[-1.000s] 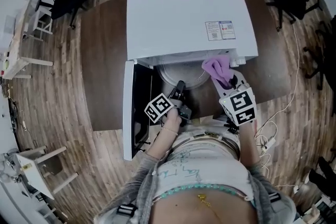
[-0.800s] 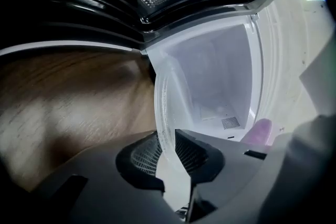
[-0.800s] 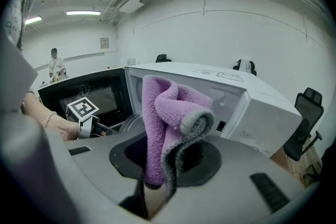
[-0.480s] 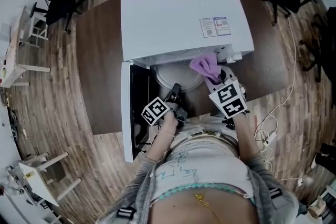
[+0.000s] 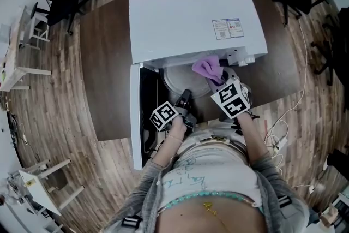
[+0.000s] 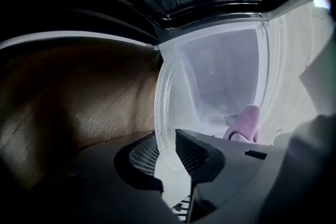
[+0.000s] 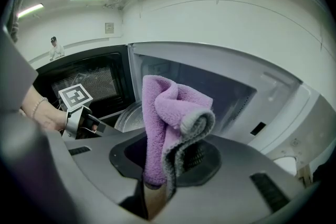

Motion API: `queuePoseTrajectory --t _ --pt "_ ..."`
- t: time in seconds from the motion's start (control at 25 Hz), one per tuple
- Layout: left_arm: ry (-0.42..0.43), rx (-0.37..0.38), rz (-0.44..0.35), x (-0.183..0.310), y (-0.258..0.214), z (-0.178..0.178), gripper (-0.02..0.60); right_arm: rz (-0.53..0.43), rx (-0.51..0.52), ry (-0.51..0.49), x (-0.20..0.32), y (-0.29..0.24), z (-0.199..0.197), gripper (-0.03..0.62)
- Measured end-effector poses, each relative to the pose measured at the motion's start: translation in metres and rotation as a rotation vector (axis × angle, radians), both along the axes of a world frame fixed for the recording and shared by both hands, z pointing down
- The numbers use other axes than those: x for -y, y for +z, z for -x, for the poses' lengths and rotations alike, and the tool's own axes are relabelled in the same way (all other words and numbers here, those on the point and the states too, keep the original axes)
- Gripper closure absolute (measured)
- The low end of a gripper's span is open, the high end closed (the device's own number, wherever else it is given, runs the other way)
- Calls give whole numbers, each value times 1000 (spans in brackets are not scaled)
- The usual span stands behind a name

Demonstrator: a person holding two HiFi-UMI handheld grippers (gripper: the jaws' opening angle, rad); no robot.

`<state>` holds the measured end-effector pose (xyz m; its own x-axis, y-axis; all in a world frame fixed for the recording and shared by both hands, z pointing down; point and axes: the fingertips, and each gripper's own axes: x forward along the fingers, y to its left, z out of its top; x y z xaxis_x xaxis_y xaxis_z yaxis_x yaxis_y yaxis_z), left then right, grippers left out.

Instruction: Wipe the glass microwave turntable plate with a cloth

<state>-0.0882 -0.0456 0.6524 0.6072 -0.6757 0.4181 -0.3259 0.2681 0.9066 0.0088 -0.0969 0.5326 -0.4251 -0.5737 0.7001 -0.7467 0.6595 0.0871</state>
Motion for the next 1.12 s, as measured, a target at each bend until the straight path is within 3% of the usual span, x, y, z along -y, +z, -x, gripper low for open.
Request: queuePoseTrajectory --t 0.28,0.64,0.8,1.12 --pt "22 3 0 1 7 -1 491 23 -72 10 4 17 3 485" --pt "63 109 0 0 15 -1 468 44 -182 -22 11 42 12 486" --pt "83 149 5 1 15 -3 462 30 -277 -49 16 54 15 485" --pt "91 151 3 0 14 -3 457 -20 -495 -139 20 77 13 487"
